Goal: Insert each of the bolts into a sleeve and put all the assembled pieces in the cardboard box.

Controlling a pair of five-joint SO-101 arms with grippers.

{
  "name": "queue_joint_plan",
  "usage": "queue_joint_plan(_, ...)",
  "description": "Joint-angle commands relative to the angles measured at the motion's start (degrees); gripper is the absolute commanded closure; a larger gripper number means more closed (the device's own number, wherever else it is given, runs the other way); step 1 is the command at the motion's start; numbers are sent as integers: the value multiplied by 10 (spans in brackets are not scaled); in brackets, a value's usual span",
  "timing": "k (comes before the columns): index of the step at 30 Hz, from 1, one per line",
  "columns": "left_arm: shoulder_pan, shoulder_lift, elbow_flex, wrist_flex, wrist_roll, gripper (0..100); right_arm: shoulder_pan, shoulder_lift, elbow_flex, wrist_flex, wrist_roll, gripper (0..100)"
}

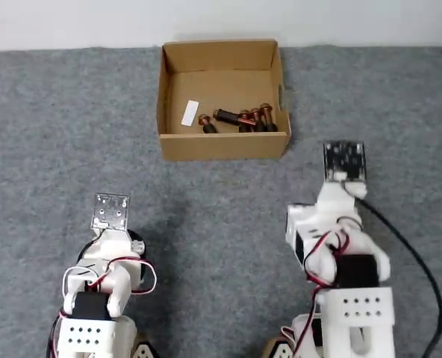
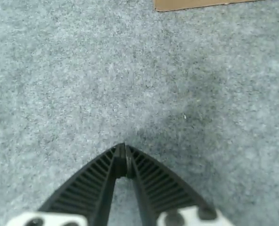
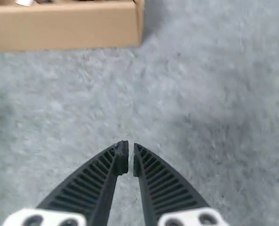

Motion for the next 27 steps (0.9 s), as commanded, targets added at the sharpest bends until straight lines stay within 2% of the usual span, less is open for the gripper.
queue_joint_plan(1,-2,-5,-9,3,0,994,8,-49,62,-43,-4,991)
queue_joint_plan(13,-2,-5,-9,3,0,994,9,-233,280,-70,-3,991)
queue_joint_plan(20,-2,-5,-9,3,0,994,6,-387,345,-6,-3,991)
queue_joint_plan(27,-2,-5,-9,3,0,994,10,-380,360,16,-4,990)
